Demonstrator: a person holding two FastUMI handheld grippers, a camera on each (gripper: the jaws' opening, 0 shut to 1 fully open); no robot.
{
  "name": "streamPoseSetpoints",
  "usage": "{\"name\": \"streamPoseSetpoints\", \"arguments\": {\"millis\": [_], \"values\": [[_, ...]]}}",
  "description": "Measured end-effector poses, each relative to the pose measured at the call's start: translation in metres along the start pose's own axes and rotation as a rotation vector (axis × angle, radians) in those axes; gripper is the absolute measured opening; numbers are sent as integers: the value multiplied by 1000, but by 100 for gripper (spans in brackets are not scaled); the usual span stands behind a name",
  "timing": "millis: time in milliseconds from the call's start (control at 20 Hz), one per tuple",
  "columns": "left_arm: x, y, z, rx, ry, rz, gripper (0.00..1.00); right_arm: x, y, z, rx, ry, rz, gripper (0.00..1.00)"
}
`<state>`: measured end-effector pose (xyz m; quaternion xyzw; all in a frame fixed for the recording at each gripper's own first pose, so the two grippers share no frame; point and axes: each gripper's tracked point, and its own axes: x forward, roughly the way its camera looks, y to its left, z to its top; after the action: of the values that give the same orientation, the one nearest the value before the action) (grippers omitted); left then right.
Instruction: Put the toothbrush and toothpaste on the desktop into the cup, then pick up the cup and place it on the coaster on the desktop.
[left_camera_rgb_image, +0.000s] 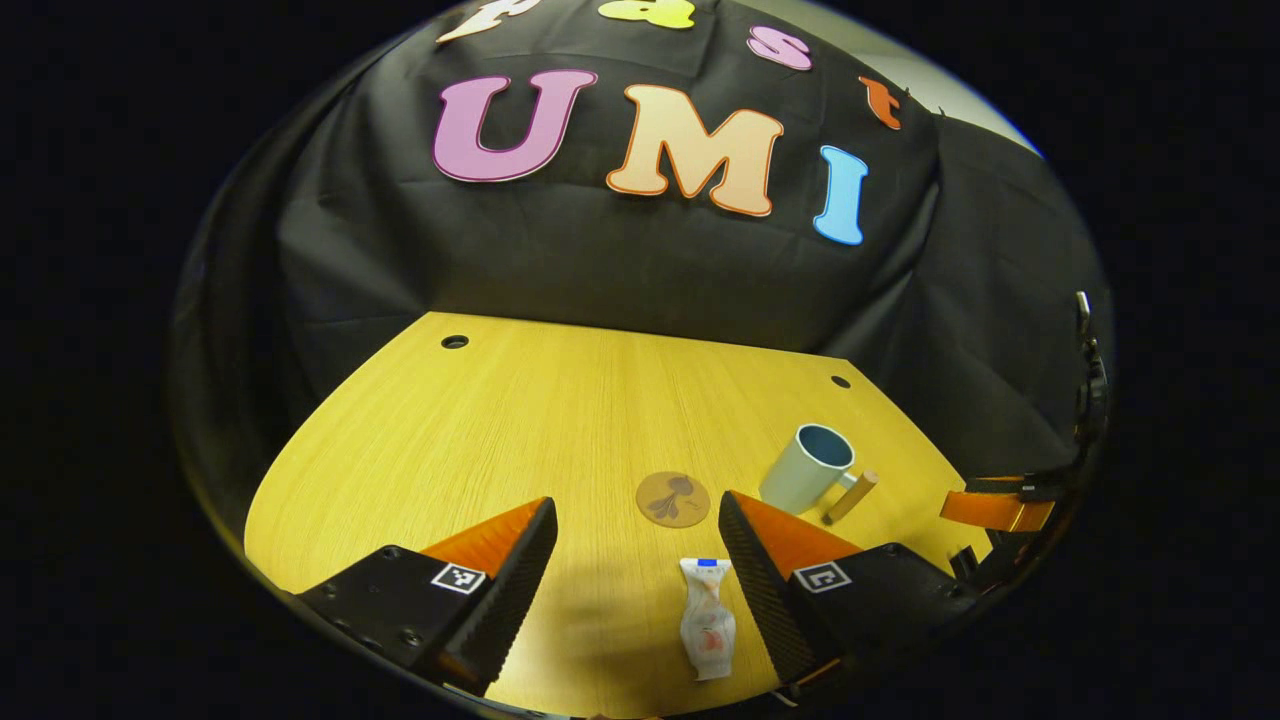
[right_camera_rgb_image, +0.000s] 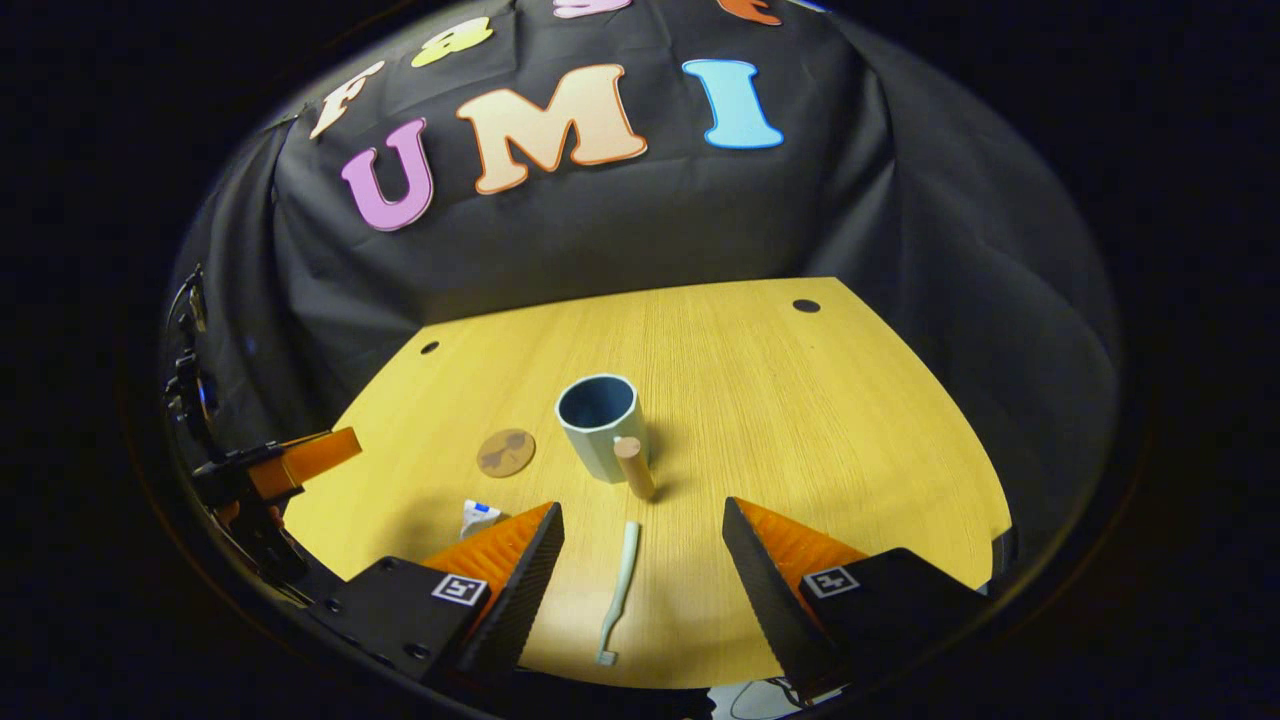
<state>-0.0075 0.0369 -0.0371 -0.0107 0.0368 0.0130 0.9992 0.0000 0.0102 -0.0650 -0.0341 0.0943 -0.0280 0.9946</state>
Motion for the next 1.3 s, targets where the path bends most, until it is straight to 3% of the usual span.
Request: {"name": "streamPoseSetpoints", "arguments": {"millis": [50, 100, 350, 450, 550, 600, 650, 850, 900, 950, 1000, 1300], "values": [[-1, 4, -1, 4, 3, 9, 95, 3, 2, -4, -13, 20, -1, 99], [-2, 10, -2, 7, 5, 17, 95, 7, 4, -6, -25, 42, -2, 94], [-7, 39, -10, 22, 31, 76, 95, 41, 15, -32, -79, 209, 8, 98], [-10, 50, -13, 16, 36, 104, 95, 56, 14, -44, -127, 289, -5, 94], [-14, 60, -16, 5, 44, 128, 95, 65, 16, -56, -151, 365, -8, 98], [-17, 63, -19, -1, 50, 140, 95, 69, 16, -61, -156, 397, -13, 94], [-18, 67, -22, -5, 56, 151, 95, 73, 18, -66, -158, 423, -11, 99], [-24, 83, -31, -37, 75, 198, 95, 89, 17, -79, -178, 495, -38, 94], [-24, 85, -33, -51, 77, 202, 95, 92, 17, -82, -183, 510, -48, 98], [-25, 87, -34, -61, 79, 208, 95, 96, 16, -85, -186, 527, -57, 95], [-26, 90, -35, -65, 85, 214, 95, 99, 14, -87, -190, 540, -64, 84], [-22, 99, -40, -76, 106, 240, 95, 111, 14, -98, -182, 613, -82, 63]]}}
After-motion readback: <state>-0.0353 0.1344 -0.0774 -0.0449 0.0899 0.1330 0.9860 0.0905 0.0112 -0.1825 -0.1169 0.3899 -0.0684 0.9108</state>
